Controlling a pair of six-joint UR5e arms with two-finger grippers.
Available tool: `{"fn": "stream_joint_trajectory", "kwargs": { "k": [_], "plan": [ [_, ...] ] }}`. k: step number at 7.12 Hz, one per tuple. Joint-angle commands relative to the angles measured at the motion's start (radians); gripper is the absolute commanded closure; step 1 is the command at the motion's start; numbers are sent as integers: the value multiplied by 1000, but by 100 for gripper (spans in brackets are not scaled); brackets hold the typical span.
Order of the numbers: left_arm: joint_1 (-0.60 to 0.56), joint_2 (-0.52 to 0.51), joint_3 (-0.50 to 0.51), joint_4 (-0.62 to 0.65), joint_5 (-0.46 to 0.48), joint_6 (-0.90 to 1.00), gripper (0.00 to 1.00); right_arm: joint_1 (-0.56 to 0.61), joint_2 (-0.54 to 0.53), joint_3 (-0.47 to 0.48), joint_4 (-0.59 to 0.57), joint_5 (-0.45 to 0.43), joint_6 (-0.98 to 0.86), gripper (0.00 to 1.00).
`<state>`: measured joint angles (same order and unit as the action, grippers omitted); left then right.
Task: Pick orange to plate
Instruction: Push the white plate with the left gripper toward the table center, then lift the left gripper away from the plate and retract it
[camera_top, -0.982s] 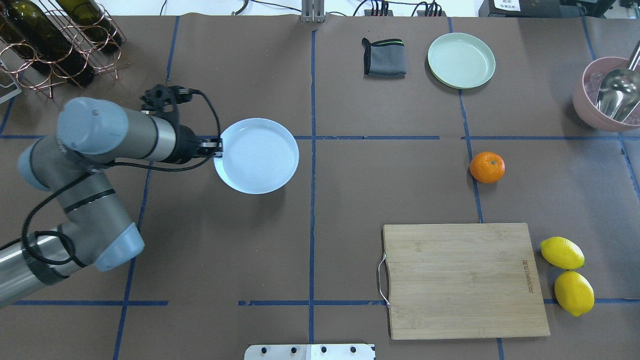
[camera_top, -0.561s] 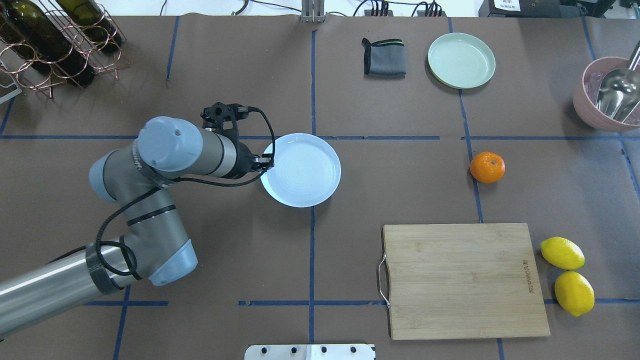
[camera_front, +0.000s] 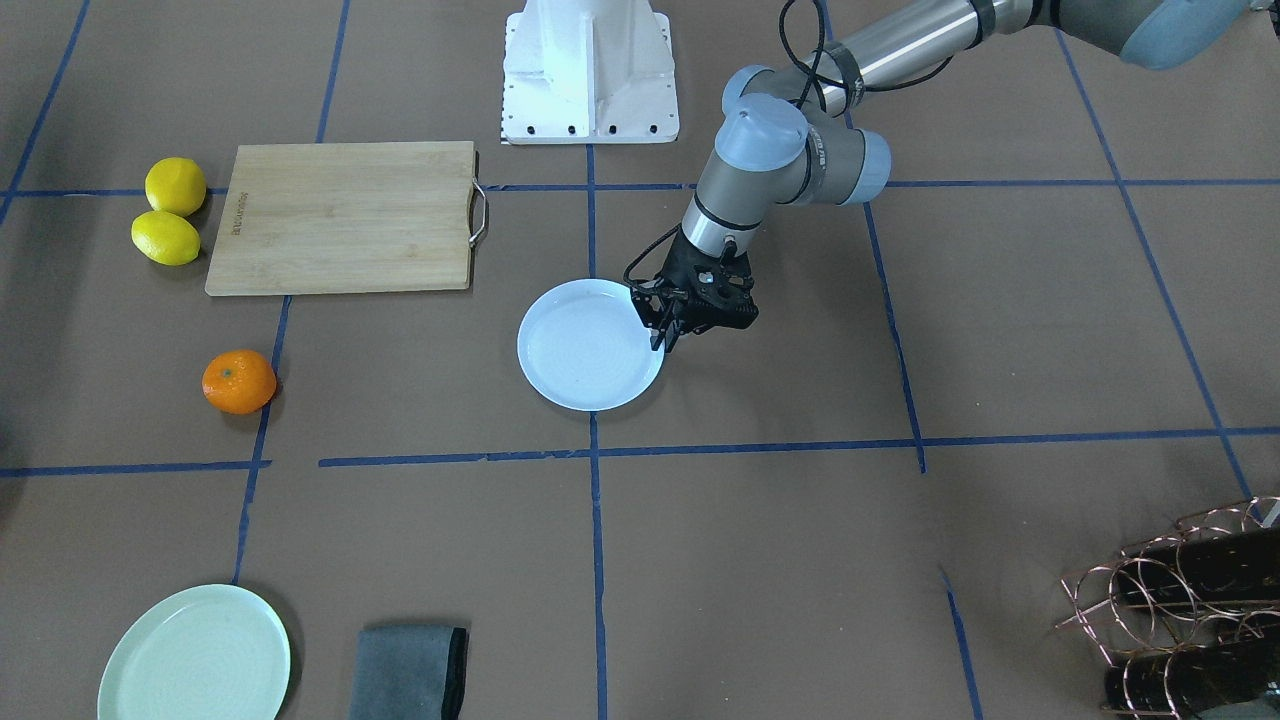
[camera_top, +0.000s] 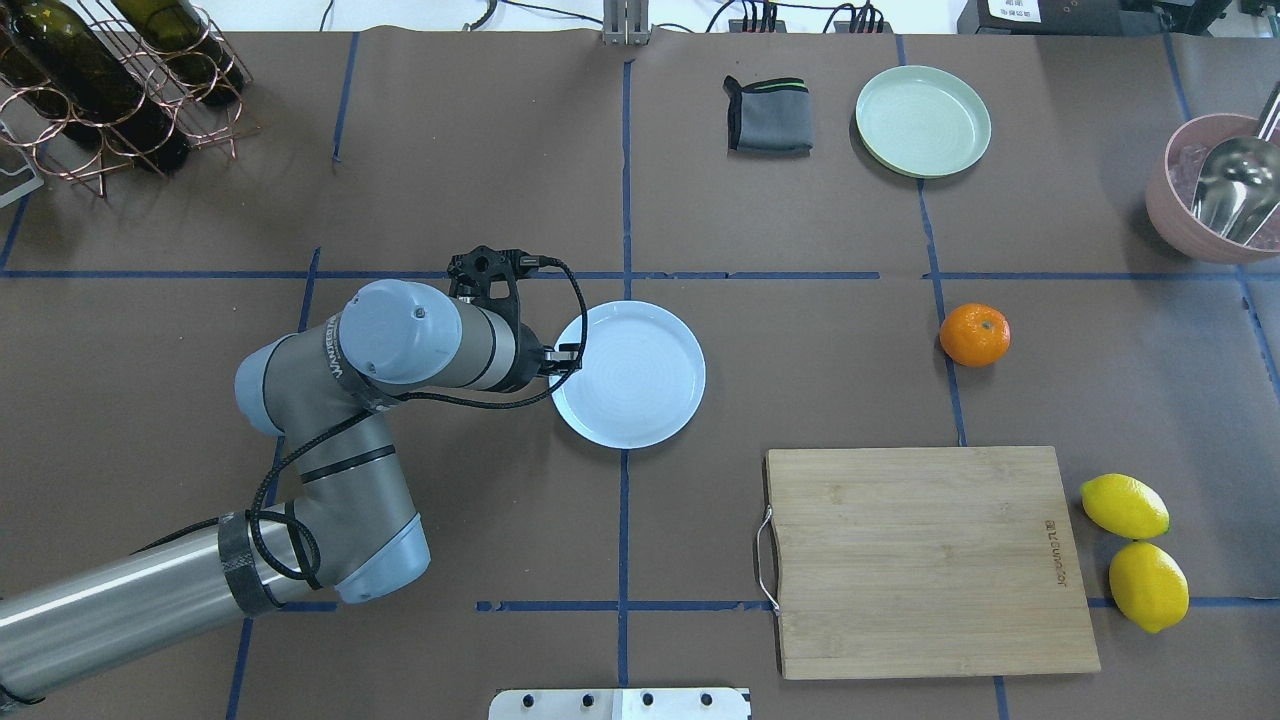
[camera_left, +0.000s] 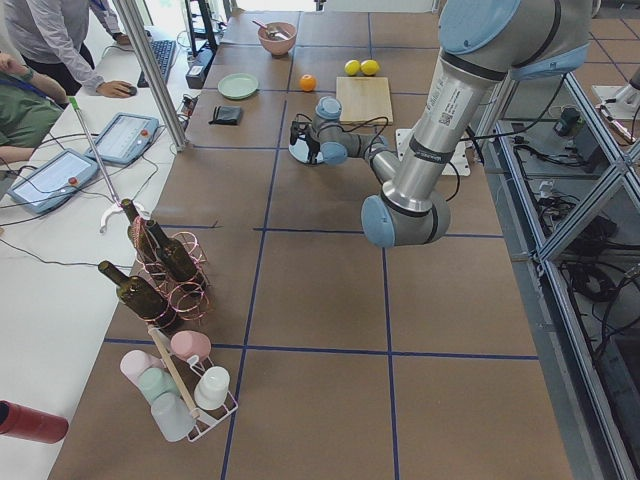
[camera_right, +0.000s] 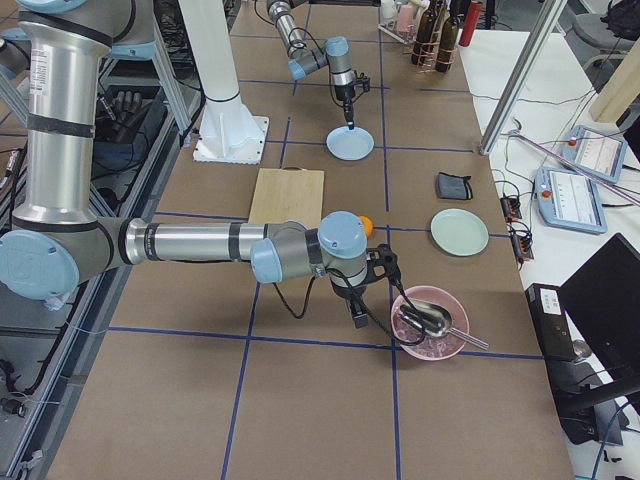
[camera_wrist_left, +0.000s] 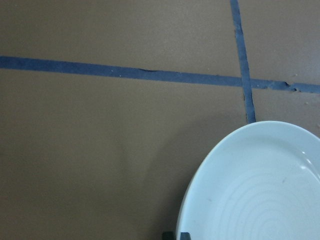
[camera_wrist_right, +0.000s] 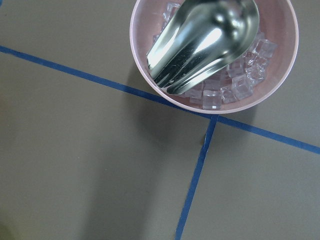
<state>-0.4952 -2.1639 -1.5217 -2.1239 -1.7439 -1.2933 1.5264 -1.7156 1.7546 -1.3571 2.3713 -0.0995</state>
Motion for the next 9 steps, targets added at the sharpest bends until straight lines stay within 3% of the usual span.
{"fn": "stream_joint_trajectory", "kwargs": {
  "k": [1, 2, 3, 5, 6, 8, 9],
  "plan": [
    [-35, 18, -53, 19, -9, 63, 0, 0, 7, 18, 12, 5, 3, 0],
    [-75, 48, -111, 85, -40, 162, 0, -9, 8, 20, 19, 0, 13, 0],
    [-153, 96, -189, 175, -133, 298, 0, -12, 1, 20, 112, 9, 17, 0],
    [-346, 261, -332, 223, -260, 428, 0, -44, -4, 25, 194, 29, 50, 0],
    [-485, 351, -333, 225, -393, 503, 0, -70, 19, 42, 196, 40, 161, 0],
    [-726, 526, -304, 266, -495, 946, 0, -193, 59, 94, 184, 22, 281, 0],
    [-802, 547, -293, 388, -518, 991, 0, -262, 85, 117, 182, -6, 362, 0]
  ]
}}
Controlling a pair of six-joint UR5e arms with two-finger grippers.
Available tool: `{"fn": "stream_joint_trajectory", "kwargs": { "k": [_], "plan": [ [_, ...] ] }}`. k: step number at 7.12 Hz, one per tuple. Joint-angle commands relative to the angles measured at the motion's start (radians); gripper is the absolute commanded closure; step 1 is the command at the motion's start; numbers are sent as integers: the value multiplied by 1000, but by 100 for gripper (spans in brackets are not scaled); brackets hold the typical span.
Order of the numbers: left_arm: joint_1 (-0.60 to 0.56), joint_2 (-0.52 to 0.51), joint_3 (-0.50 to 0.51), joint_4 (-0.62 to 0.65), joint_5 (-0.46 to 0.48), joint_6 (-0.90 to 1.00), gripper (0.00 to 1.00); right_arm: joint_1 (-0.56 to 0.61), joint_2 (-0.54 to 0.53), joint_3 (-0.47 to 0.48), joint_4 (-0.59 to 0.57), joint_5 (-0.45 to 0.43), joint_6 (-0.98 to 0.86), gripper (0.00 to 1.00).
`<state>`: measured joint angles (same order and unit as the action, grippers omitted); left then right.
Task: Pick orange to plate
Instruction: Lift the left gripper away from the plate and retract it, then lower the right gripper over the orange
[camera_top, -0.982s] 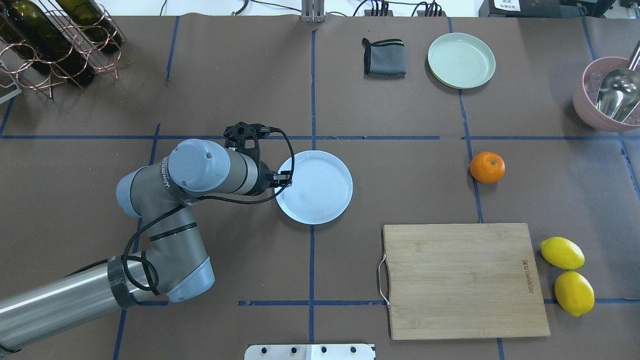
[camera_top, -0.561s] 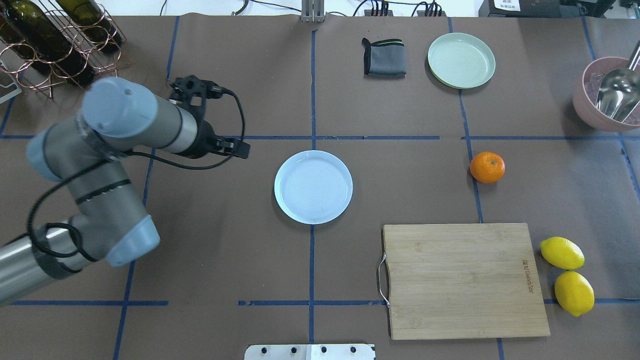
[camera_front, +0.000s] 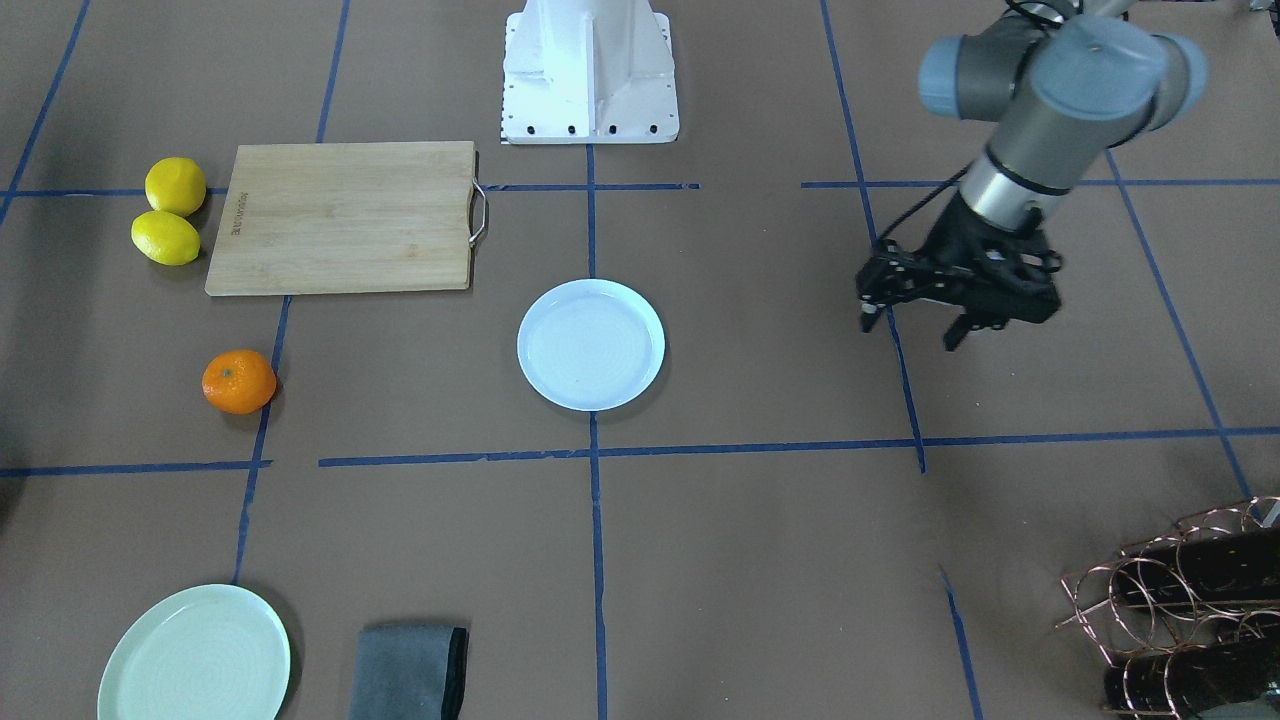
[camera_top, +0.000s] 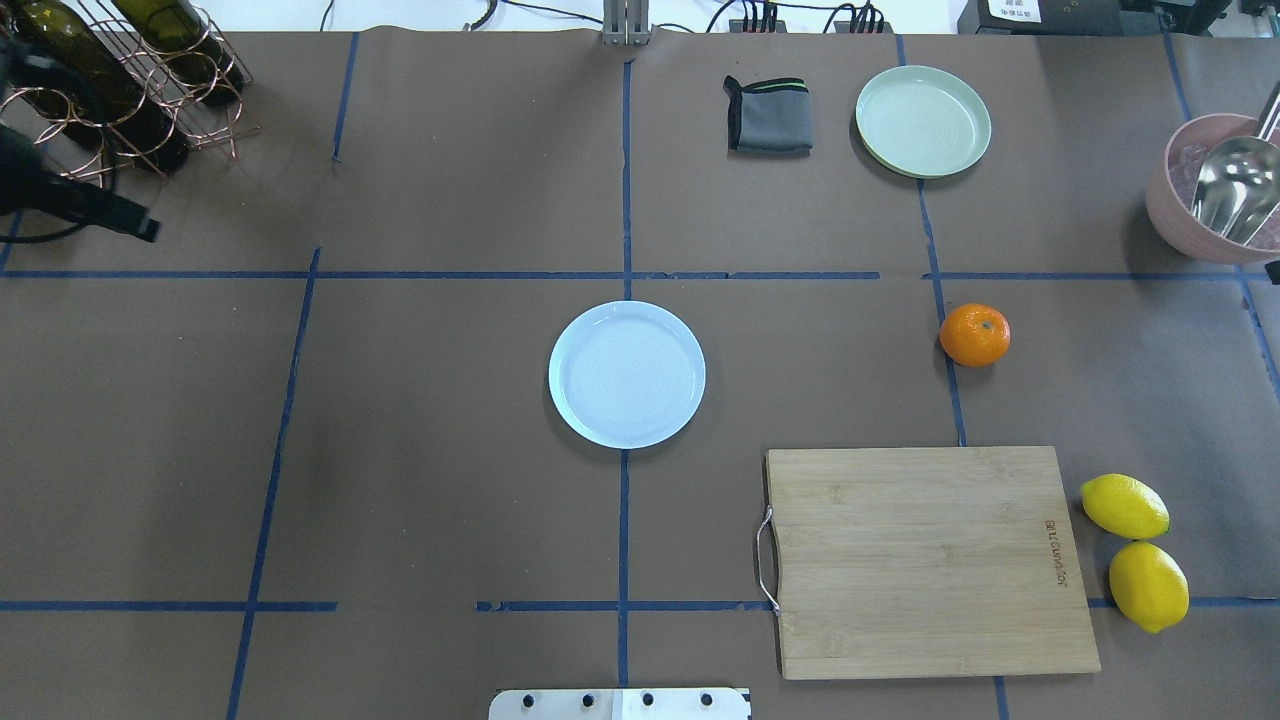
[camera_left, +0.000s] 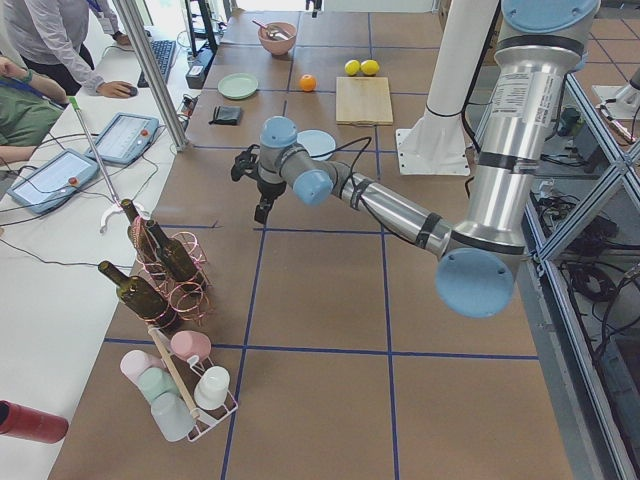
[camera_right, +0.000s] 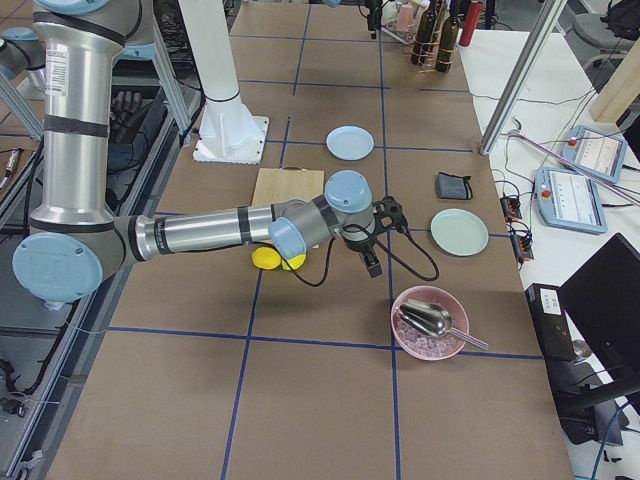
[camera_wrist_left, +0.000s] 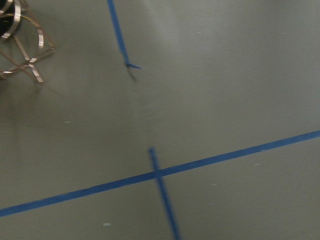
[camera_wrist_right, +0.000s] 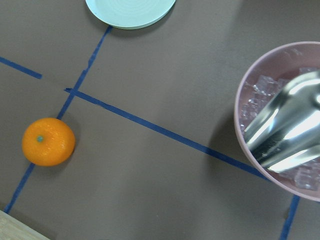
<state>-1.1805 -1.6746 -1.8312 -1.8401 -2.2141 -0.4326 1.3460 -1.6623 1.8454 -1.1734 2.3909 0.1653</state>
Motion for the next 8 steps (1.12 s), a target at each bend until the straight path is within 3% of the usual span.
{"fn": "stream_joint_trajectory", "kwargs": {
  "k": [1, 3, 4, 6, 8],
  "plan": [
    [-228, 61, 29, 239, -61, 229, 0, -134, 79, 29, -34, -41, 147, 0],
    [-386, 84, 33, 381, -59, 512, 0, -210, 208, 53, -257, -71, 155, 0],
    [-448, 131, 44, 386, -68, 670, 0, -264, 260, 55, -317, -150, 158, 0],
    [-465, 179, 44, 387, -102, 733, 0, -433, 262, 55, -296, -298, 372, 0],
    [-464, 173, 44, 383, -102, 729, 0, -507, 253, -61, -61, -374, 483, 0]
  ]
}}
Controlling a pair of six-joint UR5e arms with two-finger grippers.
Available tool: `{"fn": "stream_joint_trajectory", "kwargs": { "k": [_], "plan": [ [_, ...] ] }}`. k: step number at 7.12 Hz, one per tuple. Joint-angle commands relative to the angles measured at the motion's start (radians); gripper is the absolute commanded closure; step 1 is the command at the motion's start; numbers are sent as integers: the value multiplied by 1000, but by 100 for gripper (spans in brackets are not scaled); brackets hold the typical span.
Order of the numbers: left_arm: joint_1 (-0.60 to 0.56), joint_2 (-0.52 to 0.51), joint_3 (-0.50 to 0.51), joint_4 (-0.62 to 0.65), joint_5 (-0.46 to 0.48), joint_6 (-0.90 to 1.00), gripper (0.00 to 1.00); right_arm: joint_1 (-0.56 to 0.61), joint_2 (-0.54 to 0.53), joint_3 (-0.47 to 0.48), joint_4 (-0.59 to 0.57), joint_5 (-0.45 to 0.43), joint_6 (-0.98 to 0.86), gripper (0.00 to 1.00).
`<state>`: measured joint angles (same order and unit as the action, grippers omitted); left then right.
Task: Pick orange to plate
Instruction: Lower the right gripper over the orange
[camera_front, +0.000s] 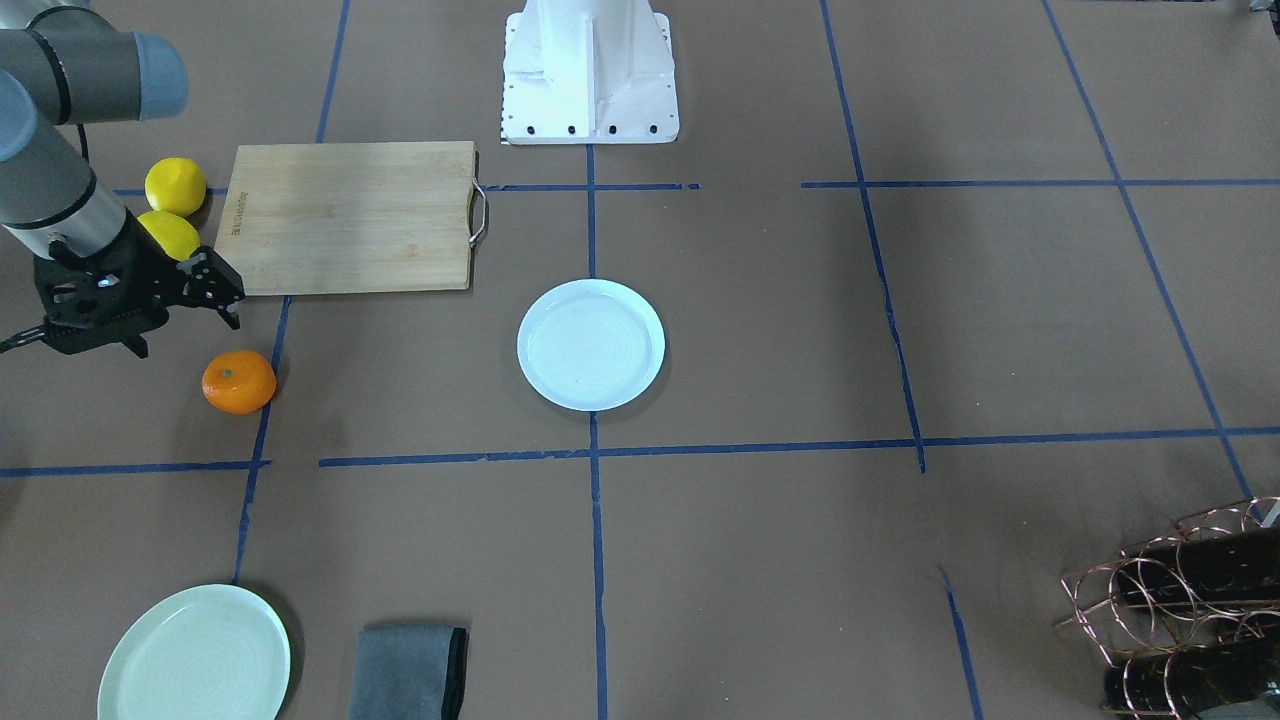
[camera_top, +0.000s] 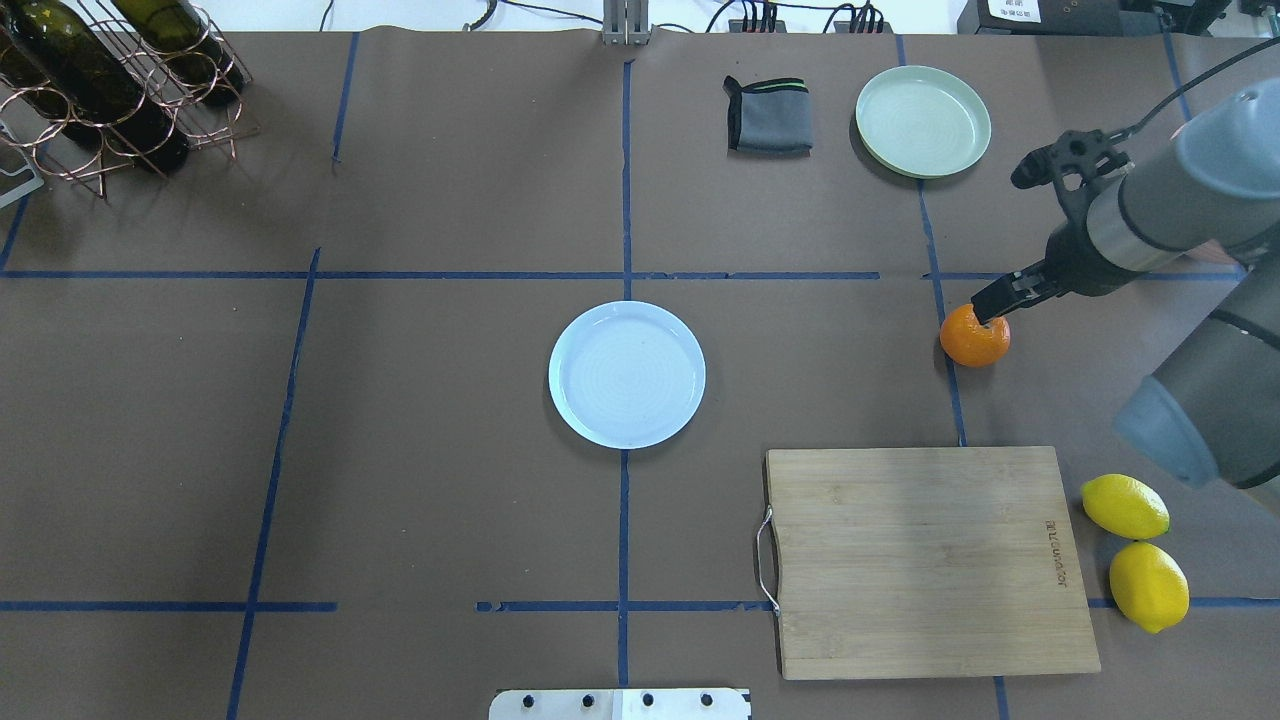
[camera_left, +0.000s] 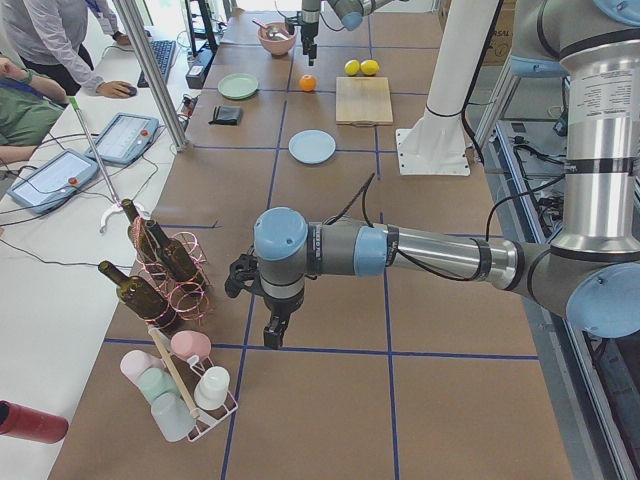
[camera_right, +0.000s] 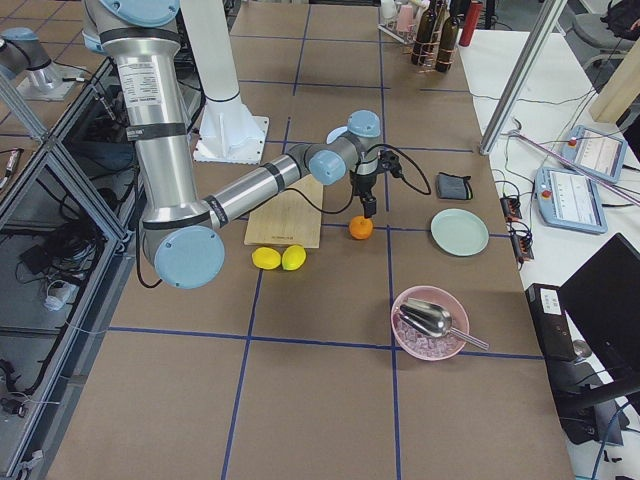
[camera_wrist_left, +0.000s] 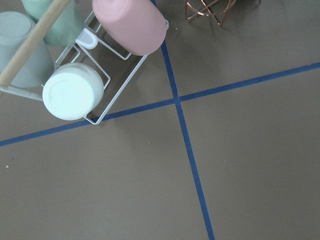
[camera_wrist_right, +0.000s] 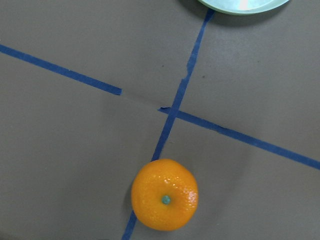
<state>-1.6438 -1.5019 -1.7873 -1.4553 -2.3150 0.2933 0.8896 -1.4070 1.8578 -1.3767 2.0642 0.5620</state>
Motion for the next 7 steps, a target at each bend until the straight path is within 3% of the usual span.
{"fn": "stream_joint_trajectory", "kwargs": {
  "k": [1, 7],
  "plan": [
    [-1, 2, 0, -3, -3, 3, 0, -58, -4, -133, 248, -67, 102, 0],
    [-1, -1, -4, -7, -3, 1, 0, -107, -4, -201, 258, -146, 102, 0]
  ]
}}
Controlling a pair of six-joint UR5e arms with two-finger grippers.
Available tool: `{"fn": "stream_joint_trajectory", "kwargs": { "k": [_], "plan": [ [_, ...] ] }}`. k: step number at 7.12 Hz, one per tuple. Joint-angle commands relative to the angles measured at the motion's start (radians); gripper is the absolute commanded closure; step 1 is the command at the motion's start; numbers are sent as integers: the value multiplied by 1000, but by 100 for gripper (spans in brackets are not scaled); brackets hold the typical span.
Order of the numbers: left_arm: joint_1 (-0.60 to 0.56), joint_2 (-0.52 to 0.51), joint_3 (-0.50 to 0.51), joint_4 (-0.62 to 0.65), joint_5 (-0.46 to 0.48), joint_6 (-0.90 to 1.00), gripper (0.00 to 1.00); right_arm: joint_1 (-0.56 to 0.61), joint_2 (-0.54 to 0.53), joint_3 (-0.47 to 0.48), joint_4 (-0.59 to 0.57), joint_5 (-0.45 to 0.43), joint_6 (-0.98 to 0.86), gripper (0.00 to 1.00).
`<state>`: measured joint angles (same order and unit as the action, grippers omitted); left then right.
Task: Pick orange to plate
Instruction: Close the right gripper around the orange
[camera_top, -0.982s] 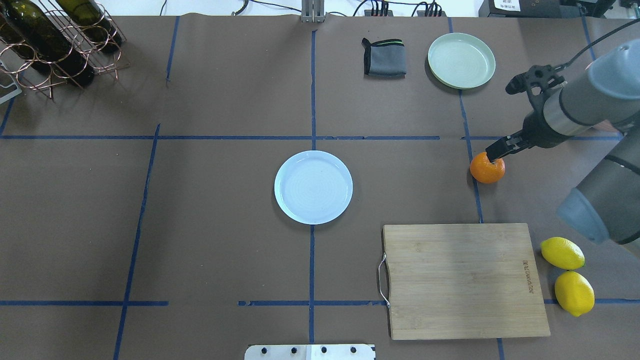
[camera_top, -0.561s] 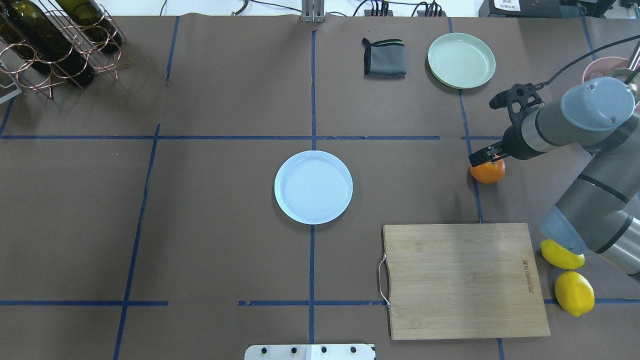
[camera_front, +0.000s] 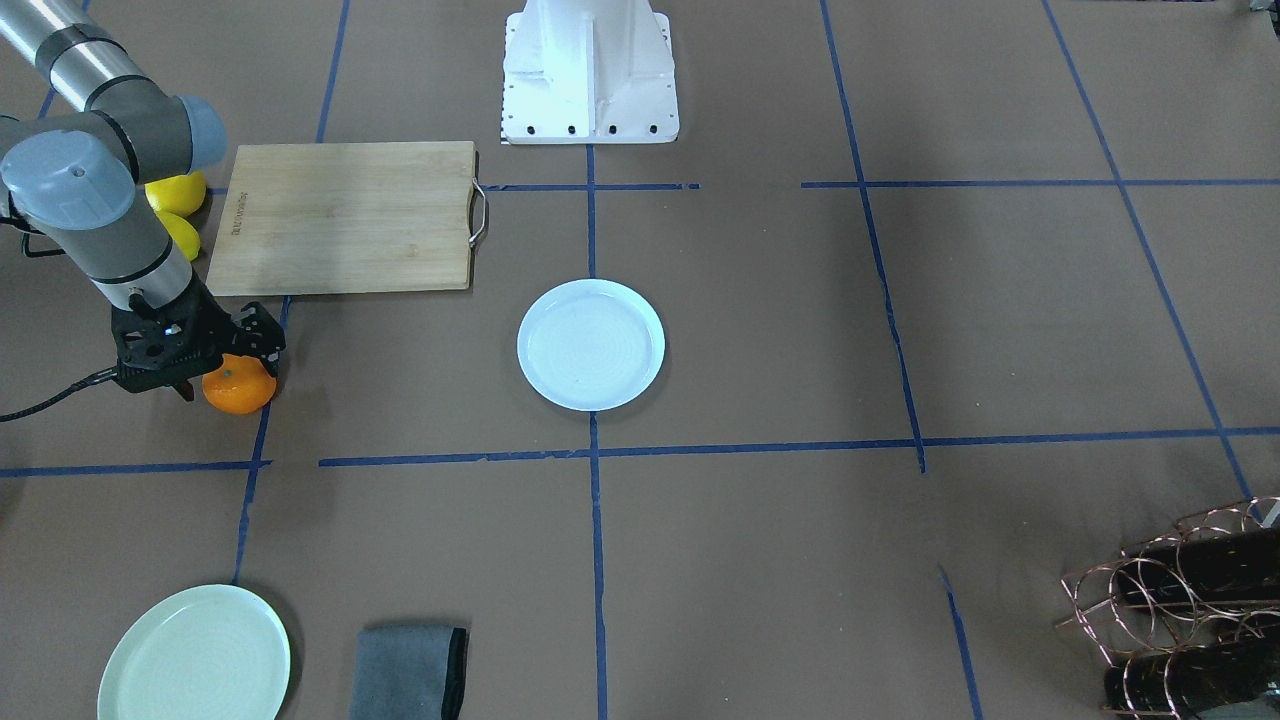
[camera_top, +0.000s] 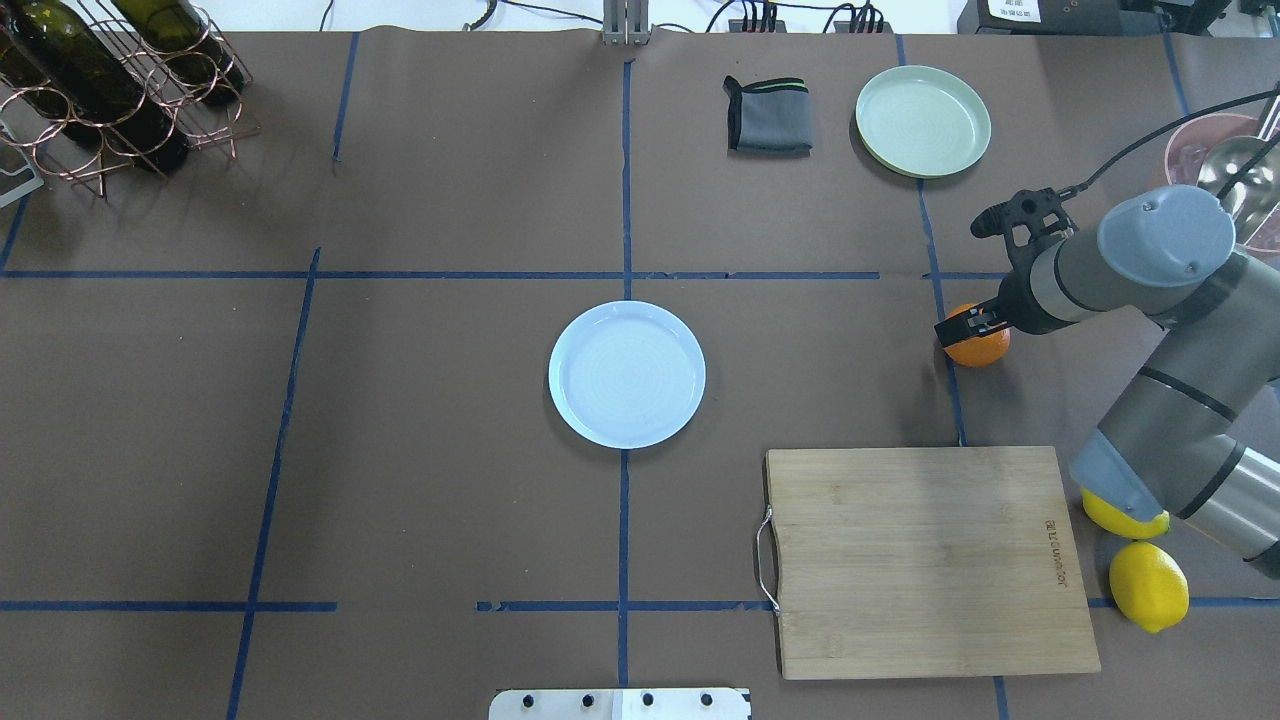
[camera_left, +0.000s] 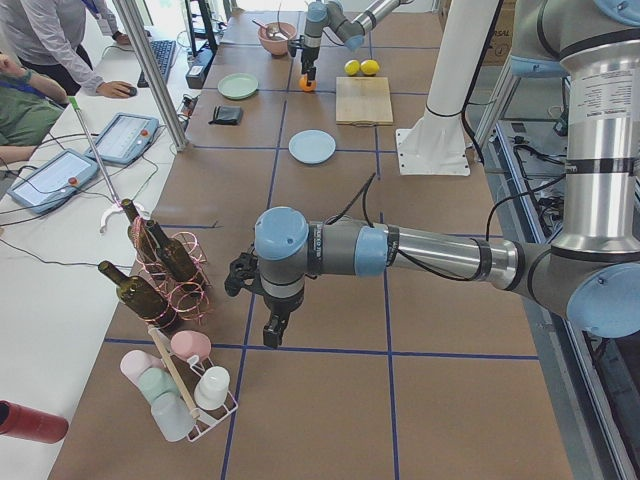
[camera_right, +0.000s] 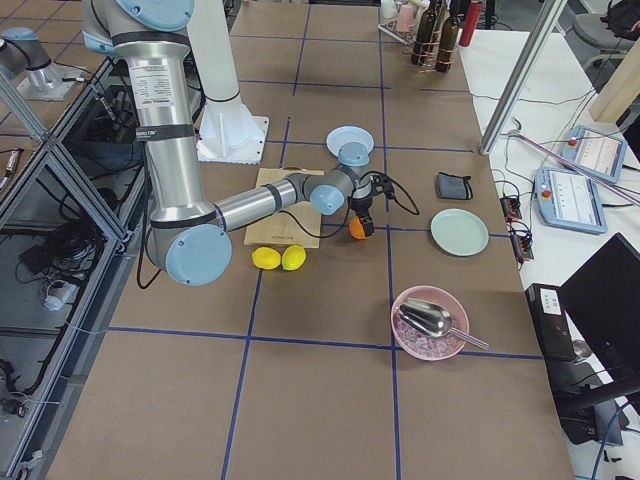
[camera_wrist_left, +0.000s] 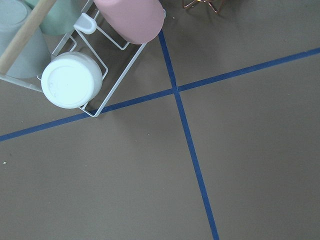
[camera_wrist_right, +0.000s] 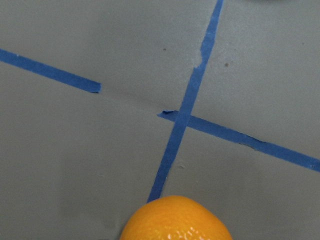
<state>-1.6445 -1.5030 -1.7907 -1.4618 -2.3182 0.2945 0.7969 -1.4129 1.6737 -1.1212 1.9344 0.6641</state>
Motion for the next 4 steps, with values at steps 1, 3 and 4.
{"fn": "stream_joint_trajectory", "kwargs": {
  "k": [1, 3, 4],
  "plan": [
    [0, 0, -1, 0, 0, 0, 0, -21, 2, -17, 3, -23, 0, 0],
    [0, 0, 1, 0, 0, 0, 0, -21, 12, -6, 3, -23, 0, 88],
    [0, 1, -1, 0, 0, 0, 0, -24, 29, 35, -12, -15, 6, 100]
  ]
}}
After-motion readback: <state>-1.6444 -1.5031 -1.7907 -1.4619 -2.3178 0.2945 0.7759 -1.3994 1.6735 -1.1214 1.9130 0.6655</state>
